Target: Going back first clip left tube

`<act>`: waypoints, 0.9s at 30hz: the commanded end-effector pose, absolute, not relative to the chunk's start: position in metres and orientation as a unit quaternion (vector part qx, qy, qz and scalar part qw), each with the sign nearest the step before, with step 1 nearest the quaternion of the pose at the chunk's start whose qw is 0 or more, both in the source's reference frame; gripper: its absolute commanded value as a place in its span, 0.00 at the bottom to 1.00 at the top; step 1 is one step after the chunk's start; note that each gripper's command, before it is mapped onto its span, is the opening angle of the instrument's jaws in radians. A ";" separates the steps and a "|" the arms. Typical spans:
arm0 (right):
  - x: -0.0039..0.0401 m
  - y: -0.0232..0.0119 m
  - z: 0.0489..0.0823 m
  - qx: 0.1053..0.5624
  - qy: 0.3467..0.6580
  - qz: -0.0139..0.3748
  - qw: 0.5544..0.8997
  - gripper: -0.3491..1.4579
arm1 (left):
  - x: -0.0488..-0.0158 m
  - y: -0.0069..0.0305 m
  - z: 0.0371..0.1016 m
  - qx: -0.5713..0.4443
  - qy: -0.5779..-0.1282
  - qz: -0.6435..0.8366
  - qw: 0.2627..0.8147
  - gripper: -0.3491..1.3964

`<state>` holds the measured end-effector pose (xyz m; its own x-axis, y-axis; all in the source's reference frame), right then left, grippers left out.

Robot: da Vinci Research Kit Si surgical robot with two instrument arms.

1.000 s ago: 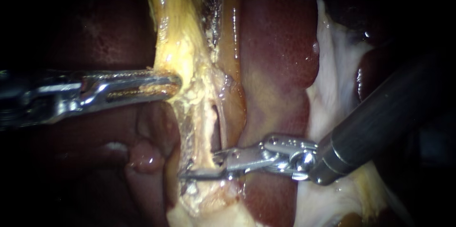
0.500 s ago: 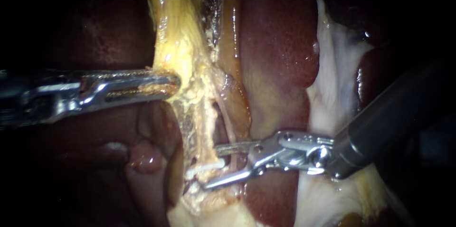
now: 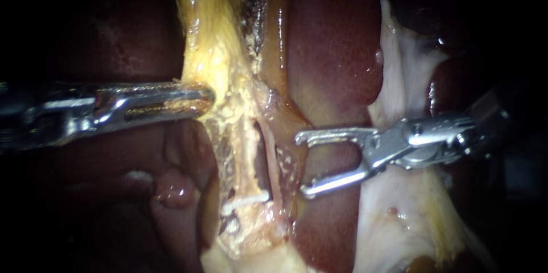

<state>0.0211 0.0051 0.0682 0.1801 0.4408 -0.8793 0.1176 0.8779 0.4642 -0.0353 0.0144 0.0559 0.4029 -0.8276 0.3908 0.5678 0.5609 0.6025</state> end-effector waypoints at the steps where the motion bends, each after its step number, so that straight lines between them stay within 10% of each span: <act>1: 0.0210 0.0052 0.0678 0.219 0.633 0.106 0.735 0.52 | -0.0353 0.0144 0.0560 0.190 -0.340 -0.428 0.816 0.00; 27: 0.0210 0.0052 0.0669 0.205 0.640 0.091 0.735 0.52 | -0.0383 0.0125 0.0671 0.215 -0.336 -0.425 0.813 0.00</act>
